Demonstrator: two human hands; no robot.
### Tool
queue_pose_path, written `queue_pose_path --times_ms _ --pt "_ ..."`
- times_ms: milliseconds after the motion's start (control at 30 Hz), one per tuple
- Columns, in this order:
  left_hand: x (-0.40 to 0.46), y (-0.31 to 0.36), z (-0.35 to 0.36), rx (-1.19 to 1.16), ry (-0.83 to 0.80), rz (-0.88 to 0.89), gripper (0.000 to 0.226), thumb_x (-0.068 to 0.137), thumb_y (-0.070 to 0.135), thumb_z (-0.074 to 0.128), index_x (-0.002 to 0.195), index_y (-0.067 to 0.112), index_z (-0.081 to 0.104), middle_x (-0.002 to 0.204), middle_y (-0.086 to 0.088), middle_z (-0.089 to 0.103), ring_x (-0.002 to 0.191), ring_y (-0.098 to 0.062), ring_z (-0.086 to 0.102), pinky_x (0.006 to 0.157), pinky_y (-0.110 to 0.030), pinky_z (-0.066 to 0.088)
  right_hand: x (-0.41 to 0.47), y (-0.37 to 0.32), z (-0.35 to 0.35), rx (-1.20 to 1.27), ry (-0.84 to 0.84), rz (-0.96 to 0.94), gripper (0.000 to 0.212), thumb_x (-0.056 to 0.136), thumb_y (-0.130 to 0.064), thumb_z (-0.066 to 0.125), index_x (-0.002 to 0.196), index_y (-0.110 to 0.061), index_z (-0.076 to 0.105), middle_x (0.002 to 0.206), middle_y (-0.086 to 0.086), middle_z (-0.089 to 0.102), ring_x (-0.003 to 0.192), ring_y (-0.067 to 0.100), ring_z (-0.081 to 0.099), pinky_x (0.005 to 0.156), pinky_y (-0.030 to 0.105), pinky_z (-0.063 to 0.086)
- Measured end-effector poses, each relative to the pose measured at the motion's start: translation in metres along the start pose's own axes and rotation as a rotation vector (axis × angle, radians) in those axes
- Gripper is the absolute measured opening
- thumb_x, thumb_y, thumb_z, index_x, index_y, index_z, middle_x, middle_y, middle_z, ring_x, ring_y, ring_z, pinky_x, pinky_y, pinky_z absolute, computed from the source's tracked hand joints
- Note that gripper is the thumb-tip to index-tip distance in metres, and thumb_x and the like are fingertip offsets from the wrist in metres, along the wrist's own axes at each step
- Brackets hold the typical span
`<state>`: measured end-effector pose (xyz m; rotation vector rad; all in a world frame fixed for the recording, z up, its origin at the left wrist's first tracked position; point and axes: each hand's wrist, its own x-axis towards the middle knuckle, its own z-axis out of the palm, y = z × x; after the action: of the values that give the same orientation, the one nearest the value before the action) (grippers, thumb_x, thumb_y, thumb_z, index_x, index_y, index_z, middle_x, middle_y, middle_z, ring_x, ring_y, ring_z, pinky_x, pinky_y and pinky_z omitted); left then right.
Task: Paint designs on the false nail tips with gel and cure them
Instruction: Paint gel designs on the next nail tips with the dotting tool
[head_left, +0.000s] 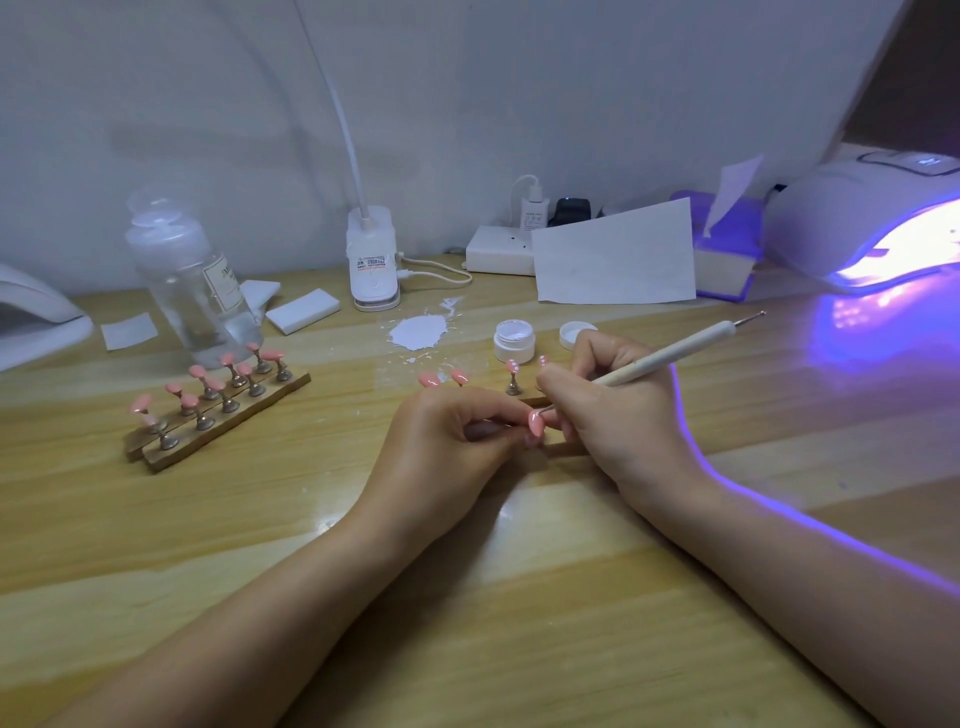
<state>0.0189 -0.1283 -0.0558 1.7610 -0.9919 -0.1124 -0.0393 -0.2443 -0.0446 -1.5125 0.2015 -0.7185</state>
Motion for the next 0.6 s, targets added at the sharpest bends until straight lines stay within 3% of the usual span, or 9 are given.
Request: queue_pose_path --times_ms 267,600 --pt "0.0006 -0.0018 0.0002 -0.013 0.003 -0.005 0.019 0.075 -0.004 0.069 0.071 0.014 0.072 0.069 0.02 0.068 0.071 0.013 0.061 0.067 -0.002 0.041 0.0006 -0.0002 -0.0008 -0.004 -0.013 0.003 0.042 0.078 0.006 0.058 0.048 -0.009 0.033 0.031 -0.009 0.036 0.031 0.005 0.051 0.041 0.021 0.047" --pt "0.0008 -0.0028 0.0005 -0.025 -0.004 -0.007 0.014 0.075 -0.004 0.068 0.076 0.009 0.074 0.073 0.017 0.07 0.073 0.013 0.061 0.066 -0.004 0.042 -0.0002 -0.001 -0.0005 -0.021 0.004 0.016 0.043 0.078 0.004 0.059 0.048 -0.01 0.032 0.031 -0.011 0.034 0.027 0.002 0.044 0.045 0.028 0.047"
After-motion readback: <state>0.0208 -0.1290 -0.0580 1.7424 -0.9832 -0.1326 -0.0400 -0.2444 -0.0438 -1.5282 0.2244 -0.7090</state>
